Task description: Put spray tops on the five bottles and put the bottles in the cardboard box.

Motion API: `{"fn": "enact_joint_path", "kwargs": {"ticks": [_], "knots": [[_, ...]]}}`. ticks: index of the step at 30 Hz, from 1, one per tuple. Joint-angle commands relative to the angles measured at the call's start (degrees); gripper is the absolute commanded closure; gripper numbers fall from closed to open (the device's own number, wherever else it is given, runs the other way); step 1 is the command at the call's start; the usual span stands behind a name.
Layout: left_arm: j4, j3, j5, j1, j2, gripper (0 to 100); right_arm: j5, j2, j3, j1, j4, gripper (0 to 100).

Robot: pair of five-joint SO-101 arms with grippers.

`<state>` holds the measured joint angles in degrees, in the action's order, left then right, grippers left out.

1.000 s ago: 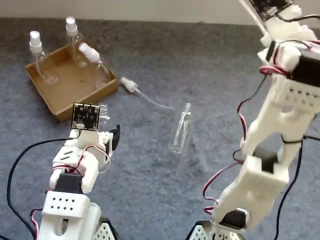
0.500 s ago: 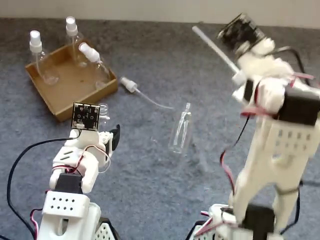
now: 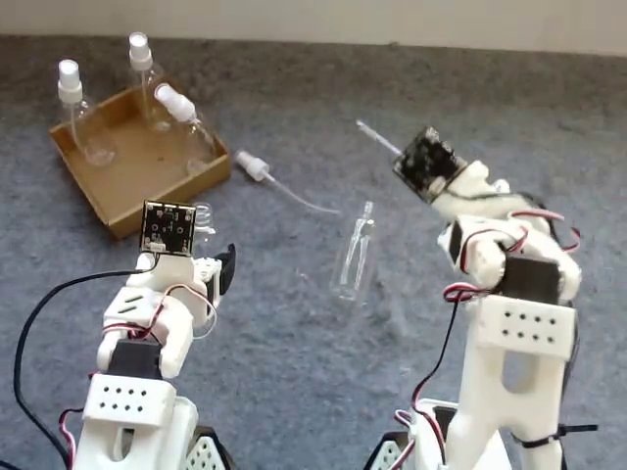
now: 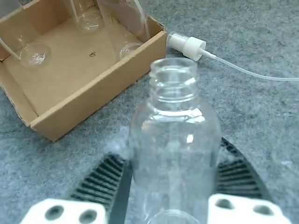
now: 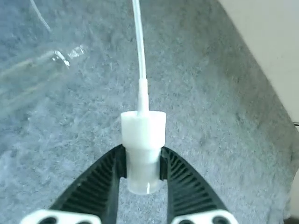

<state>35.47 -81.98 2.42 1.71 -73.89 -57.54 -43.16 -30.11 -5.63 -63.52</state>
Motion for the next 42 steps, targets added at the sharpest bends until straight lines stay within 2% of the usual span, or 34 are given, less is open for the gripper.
{"fn": "enact_joint_path", "kwargs": {"ticks": [1, 6, 11, 16, 25, 27, 34, 40, 42], "knots": [[-1.5, 0.2, 0.4, -0.3, -0.8, 89, -5.6, -2.7, -17.4, -3.3, 20.6, 99.1], [-1.6, -0.7, 0.4, -1.7, -1.1, 89, -10.5, -2.6, -32.1, -3.8, 39.0, 99.1], [-1.6, -0.7, 0.4, -1.7, -1.1, 89, -15.8, -2.6, -41.1, -3.6, 47.5, 99.1], [-1.6, -0.8, 0.4, -1.7, -1.1, 89, -18.6, -1.5, -43.6, -3.4, 47.9, 99.1], [-1.6, -0.9, 0.4, -1.7, -1.1, 89, -28.7, 15.3, -39.6, -5.9, 48.0, 98.8], [-1.6, -0.9, 0.4, -1.7, -1.1, 89, -29.2, 17.0, -38.6, -6.8, 48.1, 95.2], [-1.6, -0.9, 0.4, -1.7, -1.1, 89, -29.1, 17.4, -37.1, -8.9, 48.2, 72.8], [-1.6, -0.9, 0.3, -1.7, -1.1, 89, -28.8, 17.4, -33.3, -9.6, 47.9, 71.0], [-1.6, -0.9, 0.3, -1.7, -1.1, 89, -24.3, 16.7, -32.0, -9.9, 47.9, 71.0]]}}
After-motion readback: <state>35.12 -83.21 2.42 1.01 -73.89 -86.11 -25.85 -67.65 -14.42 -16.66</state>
